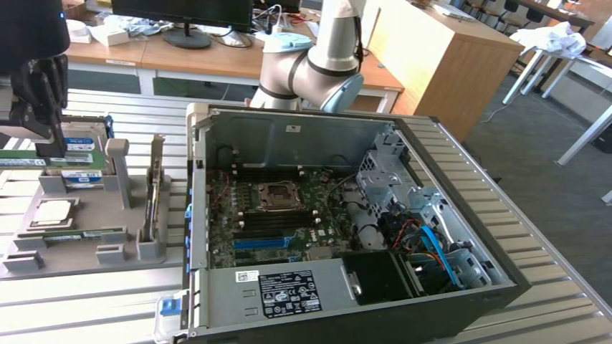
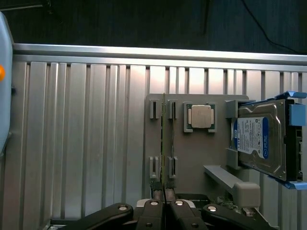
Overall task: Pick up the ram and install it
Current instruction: 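Pick up the ram and move it above insertion slot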
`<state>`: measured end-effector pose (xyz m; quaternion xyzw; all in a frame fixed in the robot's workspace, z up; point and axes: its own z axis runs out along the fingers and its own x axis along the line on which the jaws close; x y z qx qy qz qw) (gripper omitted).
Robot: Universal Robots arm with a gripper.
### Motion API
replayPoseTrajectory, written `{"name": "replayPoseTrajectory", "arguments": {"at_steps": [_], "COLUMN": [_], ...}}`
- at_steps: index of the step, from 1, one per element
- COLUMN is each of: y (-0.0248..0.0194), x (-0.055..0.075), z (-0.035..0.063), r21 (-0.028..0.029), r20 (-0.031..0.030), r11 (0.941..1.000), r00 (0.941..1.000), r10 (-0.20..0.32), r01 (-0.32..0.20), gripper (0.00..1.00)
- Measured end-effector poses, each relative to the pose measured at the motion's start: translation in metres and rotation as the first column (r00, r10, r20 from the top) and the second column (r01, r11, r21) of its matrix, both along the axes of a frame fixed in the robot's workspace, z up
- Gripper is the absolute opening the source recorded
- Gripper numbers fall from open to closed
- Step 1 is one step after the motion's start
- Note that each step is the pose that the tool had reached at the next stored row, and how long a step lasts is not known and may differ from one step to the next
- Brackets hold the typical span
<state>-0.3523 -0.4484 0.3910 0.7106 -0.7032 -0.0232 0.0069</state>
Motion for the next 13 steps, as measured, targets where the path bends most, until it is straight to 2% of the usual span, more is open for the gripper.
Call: {"name": "replayPoseTrajectory", "arguments": {"at_steps": [13], "y": [-0.0001], "x": [0.006], "z": [0.0], "r21": [0.0], "r20": [-0.0001], "r11": [1.0], "r00": [1.0], "r10": [0.0], "r01": [0.0], "gripper": [0.11]}}
